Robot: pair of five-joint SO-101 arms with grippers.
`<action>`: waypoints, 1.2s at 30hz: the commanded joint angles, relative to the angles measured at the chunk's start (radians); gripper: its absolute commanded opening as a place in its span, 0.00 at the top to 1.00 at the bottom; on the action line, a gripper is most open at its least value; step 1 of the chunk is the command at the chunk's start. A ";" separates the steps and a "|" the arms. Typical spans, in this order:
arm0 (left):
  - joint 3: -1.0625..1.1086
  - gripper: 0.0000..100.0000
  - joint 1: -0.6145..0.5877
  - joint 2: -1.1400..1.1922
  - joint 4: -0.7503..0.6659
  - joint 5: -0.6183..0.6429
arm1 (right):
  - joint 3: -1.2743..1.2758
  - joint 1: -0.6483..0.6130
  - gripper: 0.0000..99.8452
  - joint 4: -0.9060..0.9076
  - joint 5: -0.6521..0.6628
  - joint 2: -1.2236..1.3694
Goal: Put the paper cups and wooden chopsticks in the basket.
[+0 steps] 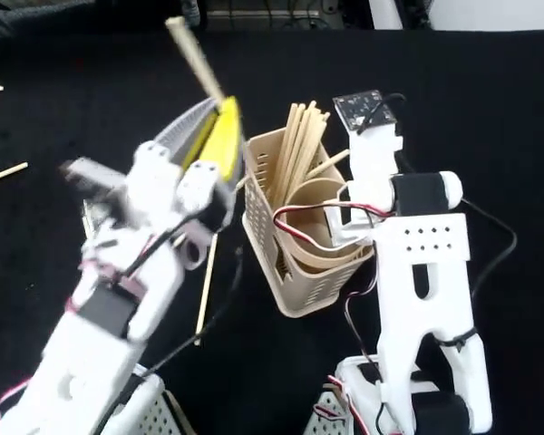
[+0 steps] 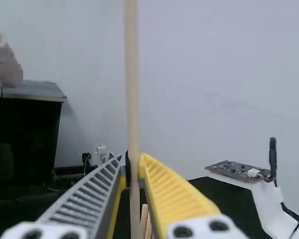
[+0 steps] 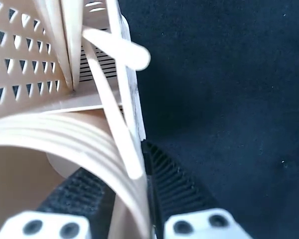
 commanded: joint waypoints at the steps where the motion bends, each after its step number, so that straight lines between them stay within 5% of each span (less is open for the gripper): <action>1: -0.108 0.97 0.005 0.233 -0.121 0.106 | 0.031 -0.051 0.99 -0.014 -0.025 0.024; 11: -0.088 0.97 -0.008 0.414 -0.178 0.121 | 0.030 -0.060 0.99 -0.017 -0.028 0.028; 14: -0.128 0.85 0.019 0.358 0.106 -0.017 | 0.027 -0.060 0.99 -0.015 -0.026 0.028; 16: -0.208 0.79 0.035 0.316 0.331 0.000 | 0.027 -0.058 0.99 -0.018 -0.026 0.028; 21: -0.372 0.78 0.005 0.218 0.620 -0.061 | 0.027 -0.061 0.99 -0.020 -0.026 0.030; 29: -0.418 0.79 -0.074 0.121 1.180 -0.486 | 0.028 -0.061 0.99 -0.020 -0.026 0.030; 32: -0.309 0.79 -0.102 0.110 1.257 -0.549 | 0.025 -0.061 0.99 -0.021 -0.026 0.030; 36: -0.104 0.79 -0.134 0.112 1.102 -0.546 | 0.025 -0.061 0.99 -0.021 -0.028 0.030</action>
